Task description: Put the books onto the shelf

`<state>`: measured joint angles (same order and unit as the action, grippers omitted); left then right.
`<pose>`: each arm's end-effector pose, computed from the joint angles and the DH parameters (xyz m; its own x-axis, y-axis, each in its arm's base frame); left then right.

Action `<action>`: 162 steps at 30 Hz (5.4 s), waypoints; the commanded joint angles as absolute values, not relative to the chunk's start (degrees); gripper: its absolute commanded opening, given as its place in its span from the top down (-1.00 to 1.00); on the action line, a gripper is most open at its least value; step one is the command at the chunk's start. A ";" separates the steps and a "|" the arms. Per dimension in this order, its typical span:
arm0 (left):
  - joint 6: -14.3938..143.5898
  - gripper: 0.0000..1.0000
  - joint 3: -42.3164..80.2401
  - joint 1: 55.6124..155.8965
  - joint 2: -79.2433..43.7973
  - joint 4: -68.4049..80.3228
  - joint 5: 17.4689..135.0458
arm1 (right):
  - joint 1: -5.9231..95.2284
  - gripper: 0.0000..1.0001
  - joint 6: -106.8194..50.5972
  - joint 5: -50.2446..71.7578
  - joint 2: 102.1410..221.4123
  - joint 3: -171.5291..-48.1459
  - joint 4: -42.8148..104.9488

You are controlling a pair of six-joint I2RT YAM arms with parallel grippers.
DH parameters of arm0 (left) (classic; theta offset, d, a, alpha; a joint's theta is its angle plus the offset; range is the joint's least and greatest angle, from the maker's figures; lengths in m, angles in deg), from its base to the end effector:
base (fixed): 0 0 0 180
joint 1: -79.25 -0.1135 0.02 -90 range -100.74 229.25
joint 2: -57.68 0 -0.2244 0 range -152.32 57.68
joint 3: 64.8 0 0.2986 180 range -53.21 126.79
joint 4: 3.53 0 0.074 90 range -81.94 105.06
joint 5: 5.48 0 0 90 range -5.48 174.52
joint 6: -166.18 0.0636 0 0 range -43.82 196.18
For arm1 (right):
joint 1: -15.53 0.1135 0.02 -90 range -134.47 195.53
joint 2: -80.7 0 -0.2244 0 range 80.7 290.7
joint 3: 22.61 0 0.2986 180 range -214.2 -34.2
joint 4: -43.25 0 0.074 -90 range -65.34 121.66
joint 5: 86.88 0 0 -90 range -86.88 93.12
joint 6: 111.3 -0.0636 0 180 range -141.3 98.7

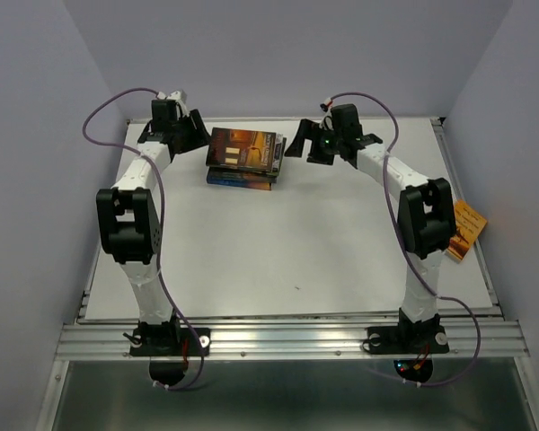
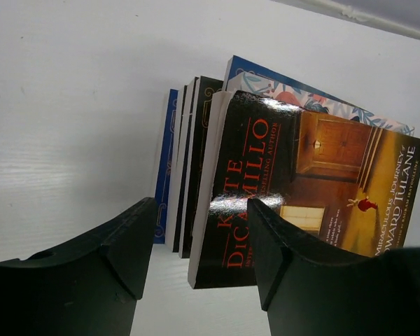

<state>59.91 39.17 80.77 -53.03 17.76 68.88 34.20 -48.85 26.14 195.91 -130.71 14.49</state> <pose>0.5146 -0.0308 0.2248 -0.5248 -0.2560 -0.8119 0.1213 0.9215 -0.3689 0.4840 0.1898 0.2019 -0.7673 0.1901 -0.6125 -0.2706 0.7699 0.5780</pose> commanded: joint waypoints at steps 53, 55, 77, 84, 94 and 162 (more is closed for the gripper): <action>57.54 0.28 48.23 80.75 -50.97 18.88 67.38 | 41.01 -1.00 -36.36 27.10 204.90 -146.54 10.75; 57.11 0.28 44.99 80.66 -49.11 17.83 67.82 | 41.80 -1.00 -31.69 25.28 201.57 -143.38 10.22; 51.57 0.19 13.41 80.57 -23.09 10.00 75.81 | 47.96 -0.93 -18.48 3.38 205.67 -147.22 7.23; 51.74 0.19 14.73 80.57 -23.97 10.26 75.99 | 47.96 -0.92 -19.10 3.38 207.52 -150.39 7.05; 51.83 0.19 15.96 80.57 -24.49 10.17 73.98 | 47.96 -0.92 -19.62 5.31 206.12 -150.75 6.26; 50.26 -0.98 14.29 107.56 -33.55 8.50 68.52 | 27.71 -1.00 -63.60 11.98 167.43 -79.25 25.78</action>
